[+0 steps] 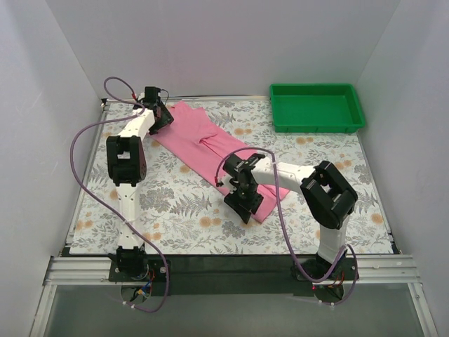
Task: Fold and stack the t-shirts
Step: Fold the tshirt
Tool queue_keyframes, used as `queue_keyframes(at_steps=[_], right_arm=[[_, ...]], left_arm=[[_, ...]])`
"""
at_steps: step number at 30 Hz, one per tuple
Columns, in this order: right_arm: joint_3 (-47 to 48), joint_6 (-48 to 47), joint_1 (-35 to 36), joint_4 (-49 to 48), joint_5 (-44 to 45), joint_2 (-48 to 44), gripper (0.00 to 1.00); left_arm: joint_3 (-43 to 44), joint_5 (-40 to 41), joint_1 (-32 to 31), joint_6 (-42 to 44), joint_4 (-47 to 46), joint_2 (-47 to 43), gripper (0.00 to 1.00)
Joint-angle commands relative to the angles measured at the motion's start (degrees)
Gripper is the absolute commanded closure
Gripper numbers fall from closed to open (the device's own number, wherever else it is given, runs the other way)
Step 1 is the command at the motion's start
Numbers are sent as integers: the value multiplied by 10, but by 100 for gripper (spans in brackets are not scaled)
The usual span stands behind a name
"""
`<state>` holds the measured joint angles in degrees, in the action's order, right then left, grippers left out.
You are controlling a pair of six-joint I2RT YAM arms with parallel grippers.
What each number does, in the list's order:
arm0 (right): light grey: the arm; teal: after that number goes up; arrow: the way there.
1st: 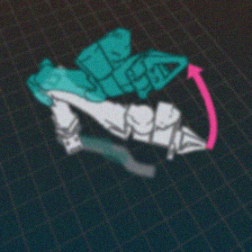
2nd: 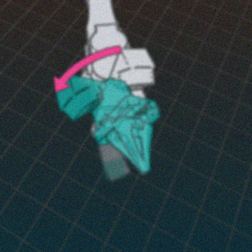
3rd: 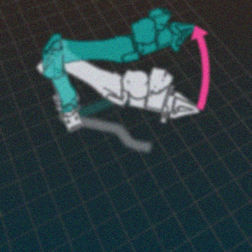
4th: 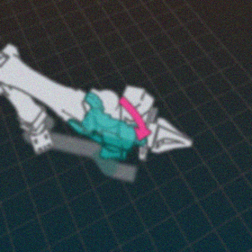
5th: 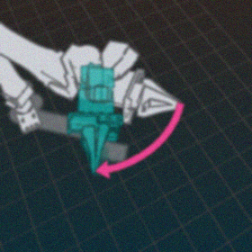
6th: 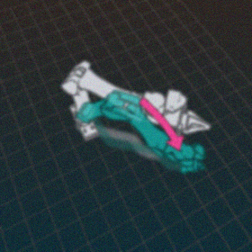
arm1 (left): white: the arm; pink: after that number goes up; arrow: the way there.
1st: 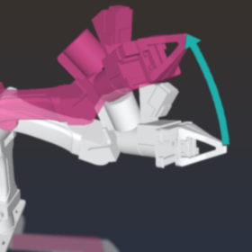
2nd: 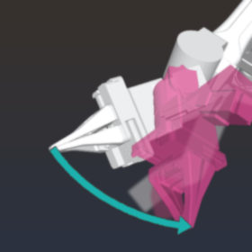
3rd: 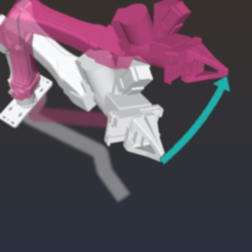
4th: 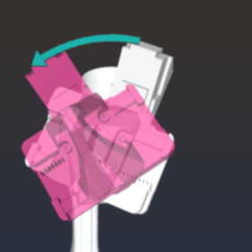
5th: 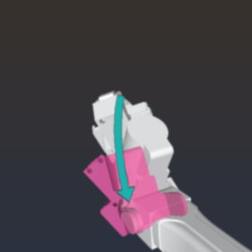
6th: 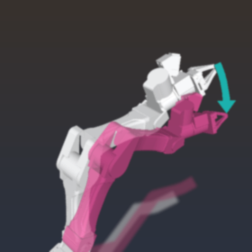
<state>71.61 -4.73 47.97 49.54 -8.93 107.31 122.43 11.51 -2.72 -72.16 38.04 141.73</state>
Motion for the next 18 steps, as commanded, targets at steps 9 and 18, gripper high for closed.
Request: queue_keyframes(at_steps=[9, 18], right_arm=[[55, -20, -82, -12, 87, -46, 49], [18, -24, -140, -73, 94, 2, 49]], left_arm=[[-198, 12, -13, -25, -41, -191, 32], [-262, 11, -83, -41, -32, -219, 32]])
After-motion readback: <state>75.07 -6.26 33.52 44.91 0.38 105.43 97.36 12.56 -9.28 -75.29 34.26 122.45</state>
